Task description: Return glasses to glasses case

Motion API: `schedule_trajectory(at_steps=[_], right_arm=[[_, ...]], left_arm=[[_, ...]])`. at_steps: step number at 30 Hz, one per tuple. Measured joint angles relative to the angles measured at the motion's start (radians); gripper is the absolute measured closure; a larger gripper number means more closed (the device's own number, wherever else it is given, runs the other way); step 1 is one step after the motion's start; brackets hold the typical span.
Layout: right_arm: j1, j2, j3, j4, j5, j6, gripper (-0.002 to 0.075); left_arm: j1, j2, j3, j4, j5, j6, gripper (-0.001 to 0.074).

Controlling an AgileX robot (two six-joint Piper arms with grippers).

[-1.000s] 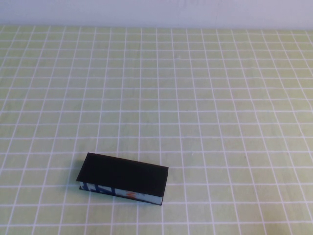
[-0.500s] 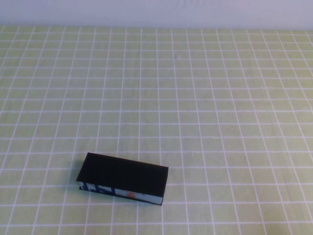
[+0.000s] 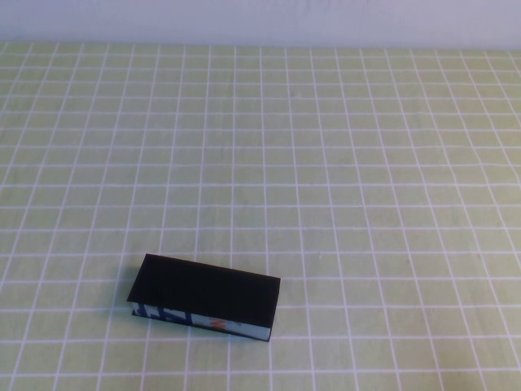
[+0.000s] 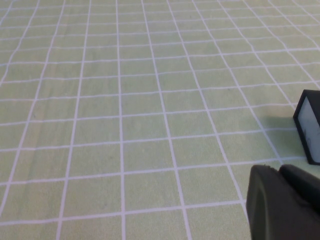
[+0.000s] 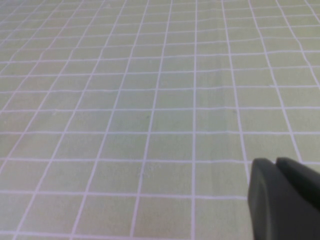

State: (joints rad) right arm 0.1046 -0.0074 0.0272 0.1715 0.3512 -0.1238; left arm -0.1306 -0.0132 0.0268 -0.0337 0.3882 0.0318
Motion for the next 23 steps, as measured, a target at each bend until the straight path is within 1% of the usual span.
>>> schedule_trajectory(at_steps=[23], right_arm=[[0.000, 0.000, 0.000, 0.000, 0.000, 0.000, 0.0737]], left_arm=[[0.000, 0.000, 0.000, 0.000, 0.000, 0.000, 0.0738]])
